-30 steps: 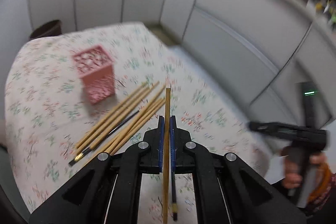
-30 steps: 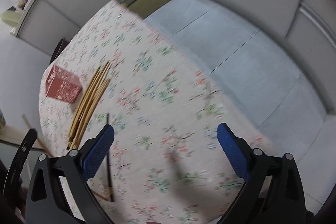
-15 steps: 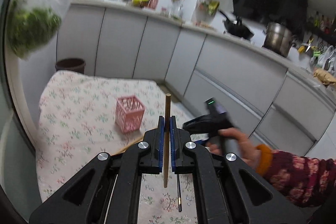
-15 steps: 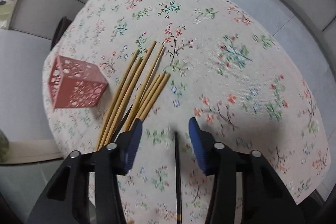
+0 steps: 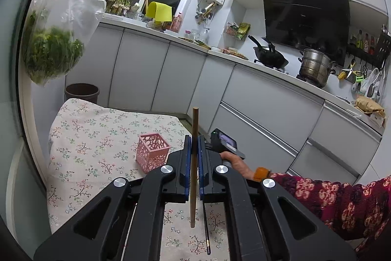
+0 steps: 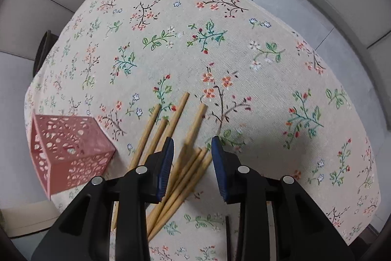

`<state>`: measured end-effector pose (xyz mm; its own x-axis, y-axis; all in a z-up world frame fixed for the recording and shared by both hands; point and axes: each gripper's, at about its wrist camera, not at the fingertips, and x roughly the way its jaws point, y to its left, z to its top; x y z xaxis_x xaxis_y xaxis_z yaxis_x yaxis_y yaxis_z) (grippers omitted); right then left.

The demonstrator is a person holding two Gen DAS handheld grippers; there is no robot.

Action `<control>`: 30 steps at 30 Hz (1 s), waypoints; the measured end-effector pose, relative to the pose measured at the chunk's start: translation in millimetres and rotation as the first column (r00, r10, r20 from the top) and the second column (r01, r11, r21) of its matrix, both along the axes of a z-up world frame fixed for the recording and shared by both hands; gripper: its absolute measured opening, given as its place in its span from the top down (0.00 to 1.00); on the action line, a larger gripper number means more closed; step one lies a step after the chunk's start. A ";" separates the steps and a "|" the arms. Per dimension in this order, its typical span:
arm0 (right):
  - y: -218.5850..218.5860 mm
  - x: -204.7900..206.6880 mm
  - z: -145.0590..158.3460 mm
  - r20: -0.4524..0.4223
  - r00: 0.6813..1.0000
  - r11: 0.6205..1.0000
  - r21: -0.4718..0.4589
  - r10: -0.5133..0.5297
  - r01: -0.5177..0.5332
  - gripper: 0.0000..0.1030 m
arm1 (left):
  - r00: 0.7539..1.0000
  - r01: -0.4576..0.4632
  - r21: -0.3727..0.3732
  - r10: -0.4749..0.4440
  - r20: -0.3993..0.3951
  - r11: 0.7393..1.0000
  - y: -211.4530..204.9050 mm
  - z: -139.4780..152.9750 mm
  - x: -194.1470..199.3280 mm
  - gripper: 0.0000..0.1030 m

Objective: Organize utensils
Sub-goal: 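Lift the chopstick upright with the left tool while the right tool grasps another chopstick, then carry both chopsticks over the pink holder and open both tools to drop them in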

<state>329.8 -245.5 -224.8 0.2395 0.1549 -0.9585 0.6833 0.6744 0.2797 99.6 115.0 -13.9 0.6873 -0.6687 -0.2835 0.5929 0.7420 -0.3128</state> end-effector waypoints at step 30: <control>44.4 -203.3 155.9 0.622 0.709 0.929 -0.345 0.334 -0.134 0.95 | 0.996 -0.081 0.062 0.083 -0.040 0.995 -35.3 -0.9 -2.5 0.96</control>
<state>126.5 -201.1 -68.8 0.8128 0.0692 -0.5784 0.1999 0.8995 0.3885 97.1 79.7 -14.8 0.7254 -0.5914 -0.3522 0.5164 0.8059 -0.2896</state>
